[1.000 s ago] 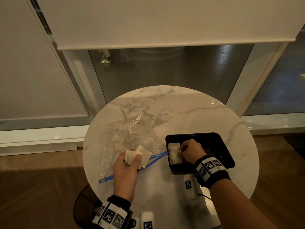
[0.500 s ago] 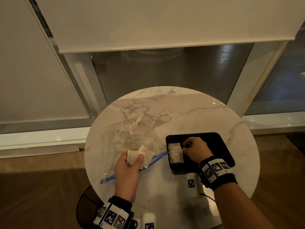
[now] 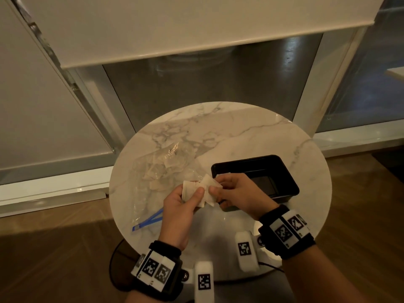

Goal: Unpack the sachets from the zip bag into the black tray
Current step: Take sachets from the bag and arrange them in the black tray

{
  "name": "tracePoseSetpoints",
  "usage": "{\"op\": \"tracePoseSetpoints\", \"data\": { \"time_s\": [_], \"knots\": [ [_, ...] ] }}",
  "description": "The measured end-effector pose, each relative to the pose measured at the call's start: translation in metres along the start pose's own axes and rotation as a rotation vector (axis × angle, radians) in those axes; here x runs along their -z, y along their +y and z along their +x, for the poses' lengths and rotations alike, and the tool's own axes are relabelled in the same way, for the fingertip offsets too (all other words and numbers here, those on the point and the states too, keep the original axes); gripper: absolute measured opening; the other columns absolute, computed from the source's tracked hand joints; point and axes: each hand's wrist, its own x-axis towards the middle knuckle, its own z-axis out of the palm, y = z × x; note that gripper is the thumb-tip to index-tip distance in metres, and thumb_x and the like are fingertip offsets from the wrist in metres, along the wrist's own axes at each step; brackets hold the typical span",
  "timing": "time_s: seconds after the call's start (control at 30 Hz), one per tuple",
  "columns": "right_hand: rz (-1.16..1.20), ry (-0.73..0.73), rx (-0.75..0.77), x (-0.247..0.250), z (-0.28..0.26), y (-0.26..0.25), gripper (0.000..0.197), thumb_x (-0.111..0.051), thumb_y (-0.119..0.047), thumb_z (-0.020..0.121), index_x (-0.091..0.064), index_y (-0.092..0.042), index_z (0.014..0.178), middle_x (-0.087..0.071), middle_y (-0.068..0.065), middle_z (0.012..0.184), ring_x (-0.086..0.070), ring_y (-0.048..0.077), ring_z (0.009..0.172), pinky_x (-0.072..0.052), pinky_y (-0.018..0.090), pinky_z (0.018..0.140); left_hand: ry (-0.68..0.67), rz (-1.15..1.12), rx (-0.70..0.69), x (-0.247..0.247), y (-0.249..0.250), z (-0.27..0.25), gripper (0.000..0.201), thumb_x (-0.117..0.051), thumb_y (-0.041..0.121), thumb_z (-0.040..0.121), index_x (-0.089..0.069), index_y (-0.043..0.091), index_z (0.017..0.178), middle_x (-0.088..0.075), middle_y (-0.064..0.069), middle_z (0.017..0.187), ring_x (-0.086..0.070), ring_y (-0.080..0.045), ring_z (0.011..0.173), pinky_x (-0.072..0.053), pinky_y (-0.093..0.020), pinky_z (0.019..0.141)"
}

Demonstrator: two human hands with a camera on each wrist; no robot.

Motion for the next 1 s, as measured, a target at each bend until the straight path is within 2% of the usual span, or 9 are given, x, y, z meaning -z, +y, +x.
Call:
{"op": "tracePoseSetpoints", "data": {
  "time_s": [0.07,0.2,0.33,0.43,0.6,0.73,0.83,0.9,1.0],
  "knots": [
    [0.025,-0.006,0.007,0.002,-0.004,-0.001,0.019,-0.075,-0.036,0.086,-0.076,-0.019,0.095,-0.072,0.014,0.089,-0.063,0.024,0.076,-0.052,0.061,0.087,-0.021,0.010,-0.010,0.000,0.003,-0.002,0.020,-0.067,0.014,0.094,-0.071,0.011,0.113,-0.074,-0.017,0.108,-0.070,-0.036,0.105,-0.053,-0.057,0.097],
    [0.038,-0.032,0.010,0.008,-0.010,0.000,0.024,-0.074,-0.036,0.088,-0.076,-0.015,0.099,-0.066,0.009,0.082,-0.059,0.025,0.076,-0.053,0.059,0.088,-0.020,0.015,-0.036,-0.001,0.008,-0.006,0.022,-0.065,0.013,0.094,-0.070,0.010,0.116,-0.074,-0.016,0.108,-0.070,-0.034,0.105,-0.054,-0.054,0.096],
    [0.043,-0.035,0.060,0.007,-0.016,-0.003,0.022,-0.071,-0.032,0.091,-0.075,-0.015,0.105,-0.068,0.018,0.087,-0.061,0.026,0.079,-0.055,0.055,0.087,-0.043,0.013,-0.063,-0.006,0.013,-0.010,0.022,-0.065,0.013,0.094,-0.070,0.011,0.115,-0.075,-0.014,0.107,-0.071,-0.032,0.103,-0.057,-0.046,0.090],
    [0.030,0.051,0.102,0.009,-0.016,-0.006,0.017,-0.072,-0.028,0.090,-0.076,-0.015,0.100,-0.071,0.021,0.096,-0.065,0.029,0.079,-0.057,0.050,0.082,-0.041,0.016,-0.076,-0.008,0.014,-0.013,0.018,-0.065,0.013,0.094,-0.072,0.013,0.111,-0.076,-0.013,0.104,-0.072,-0.029,0.100,-0.058,-0.040,0.085],
    [-0.027,0.277,0.175,0.016,-0.010,-0.002,0.005,-0.072,-0.019,0.090,-0.075,-0.017,0.087,-0.072,0.008,0.077,-0.065,0.017,0.068,-0.059,0.042,0.072,0.028,0.028,-0.066,-0.008,0.008,-0.013,0.014,-0.066,0.013,0.094,-0.075,0.018,0.102,-0.076,-0.012,0.100,-0.071,-0.030,0.099,-0.059,-0.042,0.088],
    [-0.078,0.452,0.151,0.024,-0.002,0.008,0.006,-0.068,-0.021,0.093,-0.071,-0.020,0.088,-0.072,0.002,0.074,-0.067,0.016,0.066,-0.060,0.031,0.062,0.053,0.037,-0.020,-0.007,0.003,-0.010,0.013,-0.066,0.013,0.094,-0.074,0.019,0.102,-0.077,-0.007,0.098,-0.073,-0.025,0.099,-0.060,-0.037,0.086],
    [-0.167,0.536,0.107,0.032,0.003,0.016,0.005,-0.068,-0.025,0.093,-0.070,-0.021,0.091,-0.072,-0.001,0.079,-0.069,0.013,0.070,-0.053,0.018,0.056,0.061,0.068,-0.003,-0.010,-0.001,-0.009,0.013,-0.066,0.013,0.094,-0.073,0.021,0.100,-0.077,-0.004,0.095,-0.073,-0.021,0.095,-0.060,-0.036,0.086],
    [-0.211,0.534,0.078,0.037,0.006,0.021,0.005,-0.067,-0.025,0.093,-0.070,-0.022,0.094,-0.072,-0.003,0.082,-0.070,0.012,0.074,-0.054,0.018,0.060,0.061,0.101,0.001,-0.013,-0.004,-0.009,0.012,-0.066,0.013,0.094,-0.074,0.021,0.097,-0.077,-0.003,0.092,-0.073,-0.019,0.093,-0.060,-0.034,0.084],
    [-0.329,0.410,0.012,0.043,0.012,0.027,0.008,-0.064,-0.019,0.095,-0.069,-0.025,0.097,-0.071,-0.005,0.083,-0.068,0.010,0.076,-0.055,0.026,0.071,0.034,0.144,0.010,-0.019,-0.007,-0.008,0.012,-0.065,0.012,0.095,-0.075,0.018,0.093,-0.077,-0.002,0.088,-0.073,-0.018,0.089,-0.061,-0.031,0.081]
  ]
}}
